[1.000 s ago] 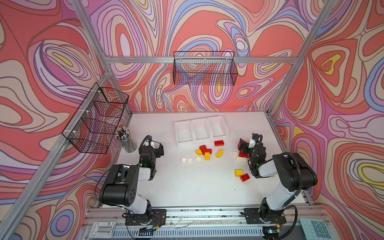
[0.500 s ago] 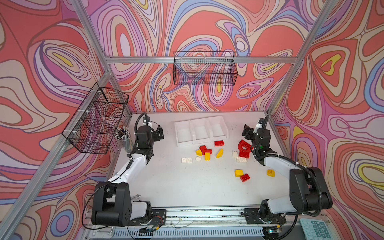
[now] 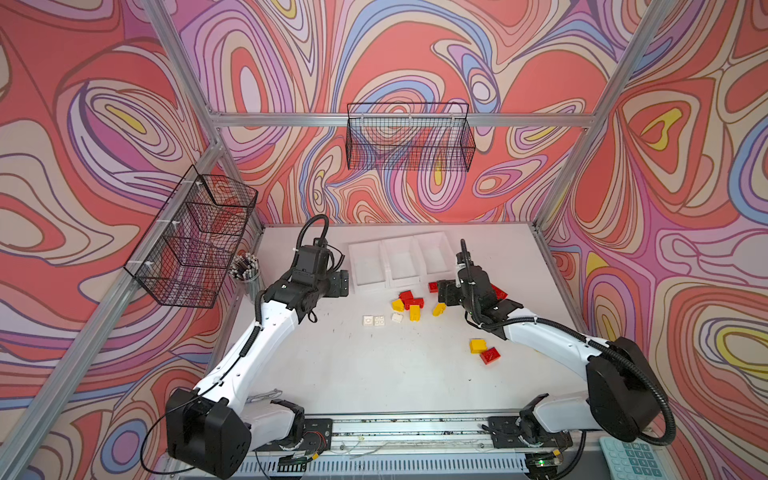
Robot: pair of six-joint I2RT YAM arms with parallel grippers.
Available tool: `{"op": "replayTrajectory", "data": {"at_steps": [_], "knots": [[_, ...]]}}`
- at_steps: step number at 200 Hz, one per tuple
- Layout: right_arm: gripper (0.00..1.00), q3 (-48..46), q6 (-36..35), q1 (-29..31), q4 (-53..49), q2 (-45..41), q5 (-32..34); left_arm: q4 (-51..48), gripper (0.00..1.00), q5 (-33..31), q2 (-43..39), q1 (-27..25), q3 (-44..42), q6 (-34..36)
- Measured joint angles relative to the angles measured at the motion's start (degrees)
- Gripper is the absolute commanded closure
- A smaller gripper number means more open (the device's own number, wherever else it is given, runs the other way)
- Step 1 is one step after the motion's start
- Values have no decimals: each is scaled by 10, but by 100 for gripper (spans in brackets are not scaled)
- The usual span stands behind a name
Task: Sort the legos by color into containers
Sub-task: 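Grasp the yellow curved brick with the right gripper while the left arm rises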
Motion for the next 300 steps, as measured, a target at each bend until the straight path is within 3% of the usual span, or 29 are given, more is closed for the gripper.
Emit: {"op": "replayTrajectory", "data": {"at_steps": [49,61,71,86,127,192,228,261,300], "knots": [[25,26,32,11,-50,86,-1,-5,0,0,-113,0,-33,-14],[25,31,42,11,-59,104,7,-5,0,-4,-124,0,-33,-14],[17,37,51,11,-64,121,10,-5,0,-7,-130,0,-34,-14],[15,46,60,11,-65,141,12,-3,0,-7,-140,-1,-38,-14],[16,65,82,11,-67,179,27,0,0,-7,-156,-5,-43,-18],[24,80,88,11,-80,212,52,4,0,0,-156,-8,-43,-20],[40,54,87,11,-84,196,56,4,0,3,-157,-8,-43,-23],[74,42,79,11,-90,181,49,8,0,4,-157,-8,-43,-24],[86,46,81,11,-92,181,36,8,0,3,-157,-8,-44,-24]]}}
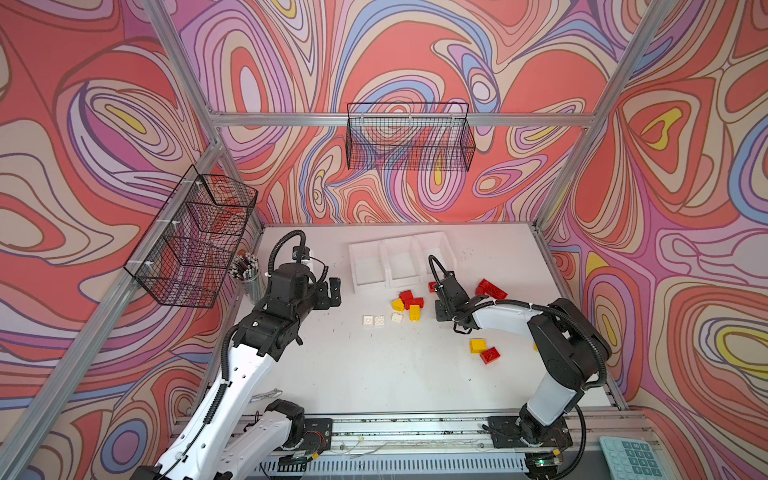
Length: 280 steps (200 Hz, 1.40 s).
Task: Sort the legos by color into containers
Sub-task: 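Grasp the yellow curved brick with the right gripper while the left arm rises, then carry the yellow curved brick with the right gripper into the nearest bin compartment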
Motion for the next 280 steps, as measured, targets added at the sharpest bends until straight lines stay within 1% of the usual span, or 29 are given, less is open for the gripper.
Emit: {"op": "replayTrajectory", "data": {"at_steps": [9,14,39,63,83,122,151,178,193,239,268,280], "knots": [[87,1,0,0,0,0,-3,0,0,0,0,0,-1,0],[89,1,0,0,0,0,-5,0,0,0,0,-1,-1,0],[89,12,-2,0,-13,0,-14,0,0,0,0,-3,-2,0],[89,44,-9,0,-36,-5,-27,0,0,-9,0,-3,-2,0],[89,92,-19,0,-58,-12,-47,5,0,-24,-8,-3,-7,-2],[89,235,-36,0,-74,4,-94,17,0,-52,-46,-3,-30,-2],[89,345,-47,10,-75,71,-129,28,0,-63,-60,-3,-33,-3],[88,462,-55,34,-94,168,-149,38,0,-69,-64,-3,-39,-7],[88,508,-57,48,-104,212,-157,40,0,-72,-66,-3,-43,-9],[86,611,-58,80,-136,300,-170,42,0,-72,-68,-3,-44,-9],[81,647,-58,89,-144,329,-173,42,0,-72,-65,-3,-44,-9],[77,653,-58,89,-148,333,-173,42,0,-71,-64,-3,-44,-9]]}}
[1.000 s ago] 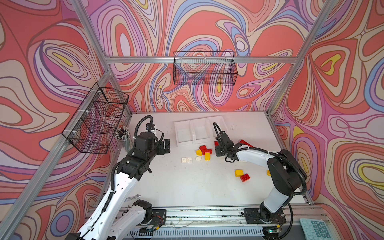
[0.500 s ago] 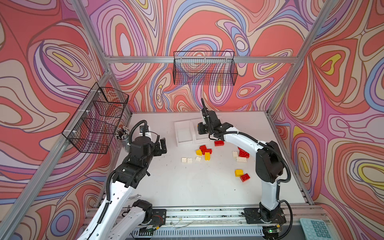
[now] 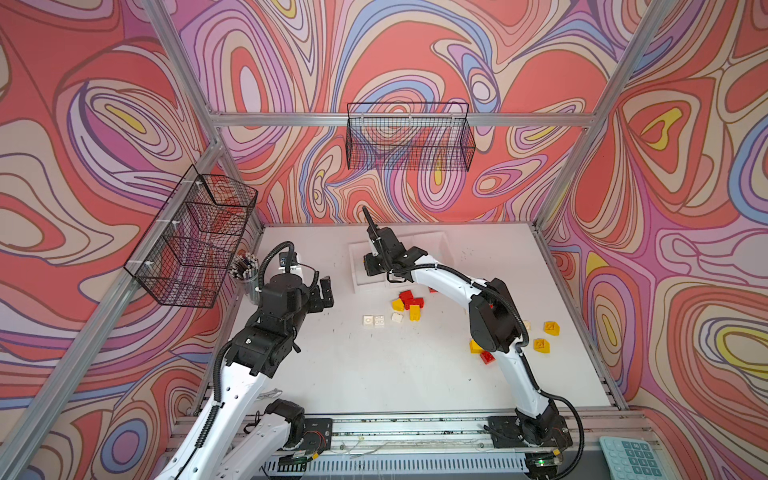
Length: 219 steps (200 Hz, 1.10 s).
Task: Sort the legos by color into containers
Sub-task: 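Carry the yellow curved brick with the right gripper into the nearest bin compartment, then grasp the yellow square brick with the left gripper while the right arm withdraws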
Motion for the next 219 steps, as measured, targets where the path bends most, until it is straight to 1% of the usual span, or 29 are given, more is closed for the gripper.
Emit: {"op": "replayTrajectory", "data": {"at_steps": [15,43,53,65,81,96,103,117,118,126,151,165,187,202,219], "knots": [[72,10,1,0,-7,5,1,0,0,4,0,0,0,0],[55,26,0,-2,-13,8,2,0,0,15,2,0,0,0],[50,30,-2,-2,-13,8,4,0,0,20,4,0,0,1],[47,30,-4,-2,-13,8,7,0,0,25,7,-2,0,3],[45,30,-3,-2,-14,8,11,0,0,25,11,-13,0,7],[44,24,-3,-3,-13,4,15,-1,0,15,13,-38,0,15],[43,7,-2,-4,-4,-7,16,-1,0,8,14,-52,0,18],[43,-56,5,-10,15,-46,13,-12,0,-3,23,-84,7,21],[43,-77,6,-12,19,-59,11,-14,0,-3,24,-88,9,21],[43,-124,13,-20,32,-92,6,-23,1,-2,33,-99,18,19],[42,-262,34,-70,71,-210,-9,-32,8,10,68,-106,33,-11],[43,-338,45,-110,98,-286,-15,-32,8,23,91,-113,33,-37],[43,-443,62,-174,134,-407,-21,-27,8,31,150,-148,33,-77],[42,-505,75,-200,154,-471,-26,-25,8,30,201,-177,41,-97],[38,-592,88,-228,169,-544,-36,-21,9,29,274,-210,70,-116]]}}
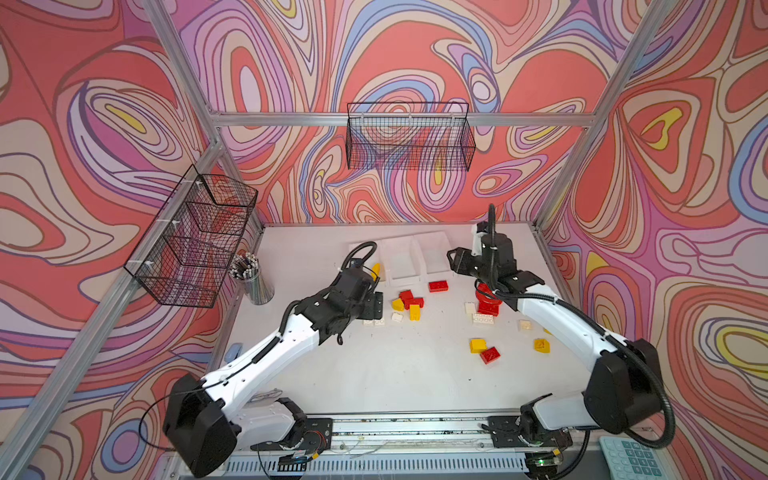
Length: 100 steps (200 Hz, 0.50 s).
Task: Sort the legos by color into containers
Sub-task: 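Grasp the yellow square brick with the left gripper while the right arm withdraws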
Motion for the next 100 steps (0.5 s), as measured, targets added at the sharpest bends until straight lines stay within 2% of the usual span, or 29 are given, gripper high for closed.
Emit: {"op": "replayTrajectory", "data": {"at_steps": [53,88,100], "knots": [[32,-177,18,-22,10,-150,1,31,8,-35,193,-74,101,-46],[32,-236,36,-22,23,-221,25,32,23,-55,285,-92,150,-83],[33,-248,42,-22,27,-236,34,32,25,-55,307,-93,162,-95]]}}
